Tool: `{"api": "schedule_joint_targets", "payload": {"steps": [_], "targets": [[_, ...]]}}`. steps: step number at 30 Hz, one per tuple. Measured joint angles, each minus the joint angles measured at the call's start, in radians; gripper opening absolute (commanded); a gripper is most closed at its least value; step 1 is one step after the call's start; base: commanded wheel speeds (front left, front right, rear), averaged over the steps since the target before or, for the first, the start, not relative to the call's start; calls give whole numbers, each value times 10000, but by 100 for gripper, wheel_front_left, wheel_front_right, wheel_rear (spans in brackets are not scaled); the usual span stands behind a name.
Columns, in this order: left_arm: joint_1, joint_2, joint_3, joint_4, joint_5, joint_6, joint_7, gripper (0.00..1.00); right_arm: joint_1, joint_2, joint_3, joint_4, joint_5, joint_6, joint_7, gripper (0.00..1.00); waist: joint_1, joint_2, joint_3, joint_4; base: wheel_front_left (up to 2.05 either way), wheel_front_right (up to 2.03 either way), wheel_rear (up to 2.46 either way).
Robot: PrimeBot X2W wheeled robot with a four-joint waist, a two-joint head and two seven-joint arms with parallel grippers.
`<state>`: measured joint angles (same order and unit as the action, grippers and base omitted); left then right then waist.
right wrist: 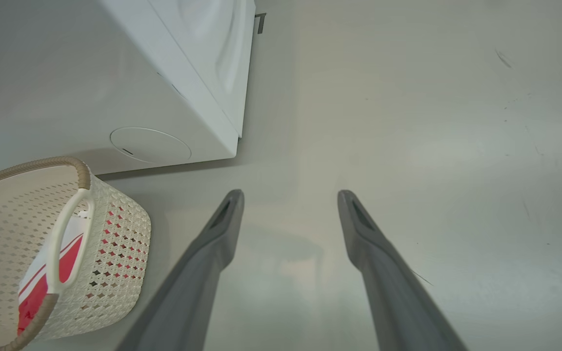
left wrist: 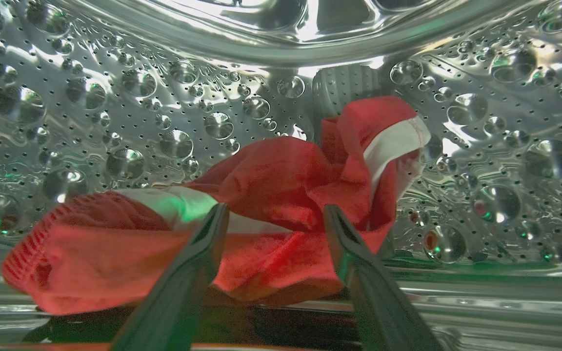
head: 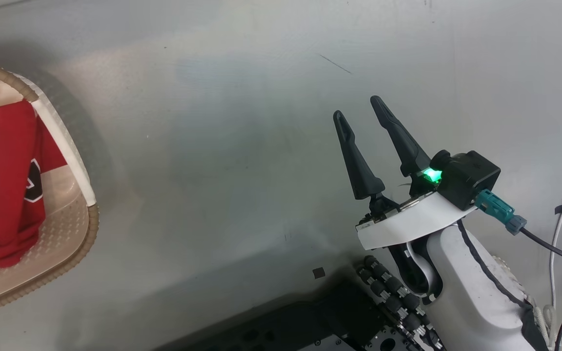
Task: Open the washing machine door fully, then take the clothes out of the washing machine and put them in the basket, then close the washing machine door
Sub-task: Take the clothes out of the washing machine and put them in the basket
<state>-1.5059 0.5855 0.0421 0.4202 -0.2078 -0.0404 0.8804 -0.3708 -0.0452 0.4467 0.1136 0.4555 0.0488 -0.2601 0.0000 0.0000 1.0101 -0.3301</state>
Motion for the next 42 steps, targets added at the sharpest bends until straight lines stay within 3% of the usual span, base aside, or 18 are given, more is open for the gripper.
{"api": "schedule_joint_targets", "payload": {"steps": [10, 11, 12, 13, 14, 19, 25, 42], "targets": [[-128, 0, -69, -82, 2, -2, 73, 99, -105, 0, 86, -23, 153, -88, 0, 100, 0, 0, 289, -108, 0, 0, 0], [-129, 0, -71, -82, 2, -2, 73, 83, -110, 0, 92, -23, 178, -88, 0, 100, 0, 0, 301, -115, 0, 0, 0], [-129, 0, -81, -81, 4, -2, 71, 55, -110, 0, 96, -19, 198, -88, 0, 100, 0, 0, 310, -121, 0, 0, 0], [-129, 0, -92, -82, 6, -2, 65, 45, -112, 0, 98, -17, 198, -88, 0, 100, 0, 0, 314, -126, 0, 0, 0], [-129, 0, -111, -82, 38, -4, 29, 0, -115, 0, 98, -17, 198, -88, 0, 100, 0, 0, 317, -128, 0, 0, 0], [-128, -6, -134, -69, 69, -19, -31, 0, -220, 0, 100, -15, 207, -109, 0, 100, 0, 0, 291, -139, 0, 0, 0], [-102, -144, -240, -153, 58, -194, -886, 0, -333, 4, -119, 17, 207, -173, 0, 100, 0, 0, 189, -101, 0, 0, 0], [1686, -1691, -320, 217, -696, -449, -3779, 0, -567, -4, -1076, 510, -531, -236, 0, 100, 0, 0, -937, 616, 0, 0, 0]]}}
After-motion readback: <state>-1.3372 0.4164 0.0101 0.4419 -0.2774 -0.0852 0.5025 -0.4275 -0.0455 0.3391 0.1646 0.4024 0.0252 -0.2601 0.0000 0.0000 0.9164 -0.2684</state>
